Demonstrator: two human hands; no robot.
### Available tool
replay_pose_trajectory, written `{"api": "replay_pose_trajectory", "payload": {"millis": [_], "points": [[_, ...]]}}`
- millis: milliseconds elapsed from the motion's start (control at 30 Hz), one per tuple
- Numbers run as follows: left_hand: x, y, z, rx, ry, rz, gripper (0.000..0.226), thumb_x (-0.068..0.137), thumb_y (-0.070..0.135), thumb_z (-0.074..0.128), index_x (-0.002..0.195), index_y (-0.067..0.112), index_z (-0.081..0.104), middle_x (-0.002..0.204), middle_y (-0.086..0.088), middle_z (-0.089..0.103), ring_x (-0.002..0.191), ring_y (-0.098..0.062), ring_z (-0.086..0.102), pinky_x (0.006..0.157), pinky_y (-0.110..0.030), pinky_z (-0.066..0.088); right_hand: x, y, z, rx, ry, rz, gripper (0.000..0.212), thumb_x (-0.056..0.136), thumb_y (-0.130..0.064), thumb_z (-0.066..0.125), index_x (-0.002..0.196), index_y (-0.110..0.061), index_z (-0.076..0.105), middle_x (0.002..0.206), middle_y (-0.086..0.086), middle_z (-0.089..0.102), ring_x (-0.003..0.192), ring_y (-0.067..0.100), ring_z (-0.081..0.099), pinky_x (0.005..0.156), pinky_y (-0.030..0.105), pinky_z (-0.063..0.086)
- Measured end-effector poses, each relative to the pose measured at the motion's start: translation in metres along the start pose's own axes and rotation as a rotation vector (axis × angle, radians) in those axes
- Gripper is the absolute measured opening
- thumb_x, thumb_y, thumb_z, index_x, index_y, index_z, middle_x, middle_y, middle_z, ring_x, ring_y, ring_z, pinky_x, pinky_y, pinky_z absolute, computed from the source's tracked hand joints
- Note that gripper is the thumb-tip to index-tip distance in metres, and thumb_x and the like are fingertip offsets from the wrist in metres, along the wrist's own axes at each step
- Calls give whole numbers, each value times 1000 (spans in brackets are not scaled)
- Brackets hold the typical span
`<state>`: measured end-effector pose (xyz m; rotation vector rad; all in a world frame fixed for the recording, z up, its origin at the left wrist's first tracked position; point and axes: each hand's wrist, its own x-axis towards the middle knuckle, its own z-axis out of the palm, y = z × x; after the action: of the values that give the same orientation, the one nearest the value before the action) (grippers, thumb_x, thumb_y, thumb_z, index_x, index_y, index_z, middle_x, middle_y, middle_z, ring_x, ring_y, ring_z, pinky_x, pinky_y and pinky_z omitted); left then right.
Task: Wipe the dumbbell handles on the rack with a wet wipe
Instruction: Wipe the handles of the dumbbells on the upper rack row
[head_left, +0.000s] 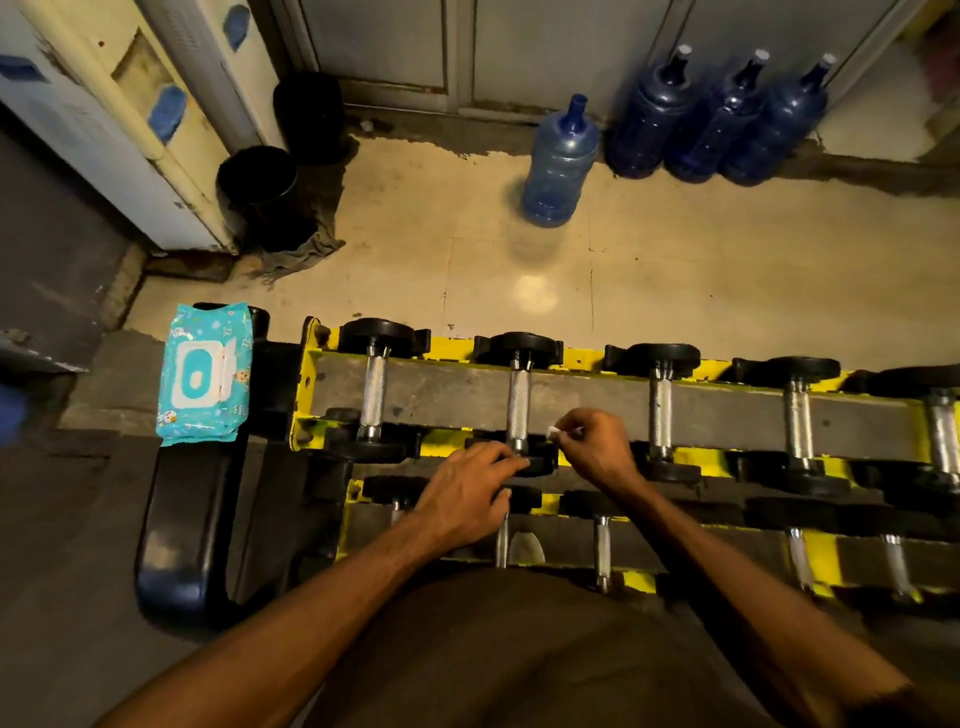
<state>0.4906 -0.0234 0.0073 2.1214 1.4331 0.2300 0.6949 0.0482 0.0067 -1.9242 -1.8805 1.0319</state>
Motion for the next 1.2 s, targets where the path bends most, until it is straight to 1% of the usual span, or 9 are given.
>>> {"api": "replay_pose_trajectory", "payload": {"millis": [200, 367, 433, 600, 767, 867, 1000, 1100, 1200], "points": [[19, 22, 11, 64, -36, 164, 48, 90, 27, 60, 138, 23, 59, 128, 1, 60, 123, -17, 51, 105, -38, 39, -25, 35, -17, 248, 175, 211, 7, 86, -26, 76, 83, -21, 71, 77, -3, 70, 75, 11, 66, 68, 25, 50], [39, 56, 31, 64, -88, 171, 48, 91, 27, 58, 139, 24, 57, 133, 1, 58, 126, -19, 50, 105, -37, 37, -36, 57, -50, 428, 279, 225, 23, 88, -16, 73, 110, -10, 69, 98, 3, 70, 83, 11, 70, 66, 27, 60], [51, 74, 40, 49, -115, 161, 51, 91, 27, 56, 143, 25, 53, 137, 2, 55, 128, -19, 49, 104, -37, 38, -37, 70, -69, 464, 286, 211, 24, 90, -14, 71, 113, -8, 67, 102, 4, 68, 83, 5, 69, 59, 17, 56], [68, 118, 69, -29, -110, 28, 59, 93, 28, 58, 150, 23, 44, 148, 1, 44, 134, -19, 45, 111, -39, 41, -30, 117, -109, 318, 166, 193, 19, 89, -16, 72, 107, -13, 71, 106, 0, 68, 96, 11, 63, 62, 11, 49], [75, 150, 95, -49, -123, -117, 72, 93, 29, 60, 158, 28, 27, 158, 2, 27, 136, -19, 43, 112, -42, 42, -15, 142, -123, 137, -57, 98, 10, 88, -11, 72, 98, -11, 74, 95, 1, 70, 78, 0, 62, 52, 6, 45], [76, 159, 103, -40, -129, -168, 77, 94, 30, 60, 160, 33, 20, 161, 2, 20, 136, -21, 44, 111, -42, 43, -1, 142, -116, -17, -129, 25, 6, 86, -14, 74, 92, -13, 76, 90, 1, 73, 73, 2, 65, 57, 11, 49], [70, 161, 111, -37, -117, -218, 80, 94, 30, 60, 160, 36, 15, 164, 2, 17, 144, -21, 33, 114, -43, 38, 18, 125, -108, -268, -225, -191, 10, 86, -22, 75, 93, -15, 76, 93, -1, 72, 85, 10, 65, 71, 25, 52], [68, 161, 118, -34, -98, -224, 79, 92, 30, 60, 160, 34, 19, 164, 3, 17, 145, -22, 33, 114, -44, 39, 26, 103, -99, -622, -275, -351, 13, 89, -26, 70, 98, -17, 74, 98, 3, 69, 83, 17, 61, 69, 28, 48], [68, 162, 122, -14, -101, -223, 79, 90, 31, 61, 159, 33, 21, 163, 4, 17, 143, -23, 36, 110, -44, 43, 33, 87, -90, -890, -332, -393, 14, 90, -28, 68, 97, -16, 69, 98, 6, 69, 82, 24, 63, 73, 34, 52]]}}
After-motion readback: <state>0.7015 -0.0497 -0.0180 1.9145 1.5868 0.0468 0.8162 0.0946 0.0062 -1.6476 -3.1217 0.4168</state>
